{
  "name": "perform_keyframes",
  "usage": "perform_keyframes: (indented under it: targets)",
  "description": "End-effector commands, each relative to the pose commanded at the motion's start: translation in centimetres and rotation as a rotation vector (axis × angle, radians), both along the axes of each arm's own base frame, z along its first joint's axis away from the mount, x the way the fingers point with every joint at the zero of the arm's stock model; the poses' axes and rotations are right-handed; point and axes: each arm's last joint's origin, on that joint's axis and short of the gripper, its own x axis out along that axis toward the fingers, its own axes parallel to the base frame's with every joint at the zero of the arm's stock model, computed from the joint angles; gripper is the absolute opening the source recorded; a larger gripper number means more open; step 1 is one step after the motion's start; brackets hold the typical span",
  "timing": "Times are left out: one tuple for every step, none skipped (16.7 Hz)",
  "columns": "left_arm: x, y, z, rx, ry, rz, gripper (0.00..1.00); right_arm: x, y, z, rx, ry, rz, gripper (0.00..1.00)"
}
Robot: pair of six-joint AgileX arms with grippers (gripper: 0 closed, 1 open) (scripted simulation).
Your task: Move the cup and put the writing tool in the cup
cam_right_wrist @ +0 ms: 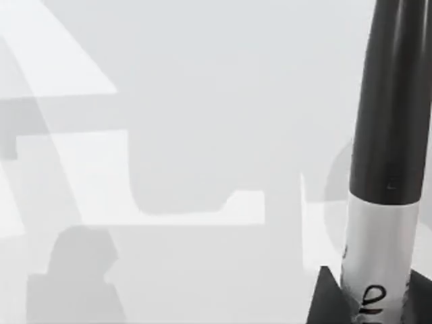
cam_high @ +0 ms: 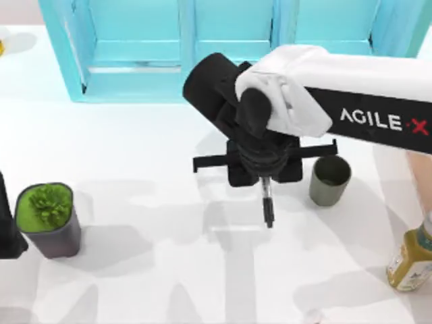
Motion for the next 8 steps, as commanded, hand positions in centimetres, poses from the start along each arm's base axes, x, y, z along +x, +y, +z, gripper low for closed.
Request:
perform_keyframes:
  targets:
    - [0.0,0.0,0.0,0.0,0.0,0.0,1.0,-0.2,0.2,-0.1,0.002,-0.072,0.036,0.0]
    - [0.0,0.0,0.0,0.0,0.0,0.0,1.0,-0.4,0.3,-0.2,0.004,-0.148,0.069,0.0]
    - [0.0,0.0,0.0,0.0,0.0,0.0,1.0,-0.6,0.4,-0.3,0.004,-0.227,0.099,0.0]
    - [0.0,0.0,0.0,0.0,0.0,0.0,1.0,-0.9,0.5,-0.3,0.002,-0.308,0.125,0.0]
    - [0.0,0.0,0.0,0.0,0.0,0.0,1.0,-1.3,0.6,-0.2,-0.001,-0.39,0.147,0.0]
    - [0.0,0.0,0.0,0.0,0.0,0.0,1.0,-1.7,0.6,-0.1,-0.006,-0.472,0.163,0.0]
    - [0.0,0.0,0.0,0.0,0.0,0.0,1.0,-2.2,0.5,0.0,-0.012,-0.553,0.173,0.0]
    - [0.0,0.0,0.0,0.0,0.0,0.0,1.0,-2.7,0.4,0.2,-0.019,-0.633,0.178,0.0]
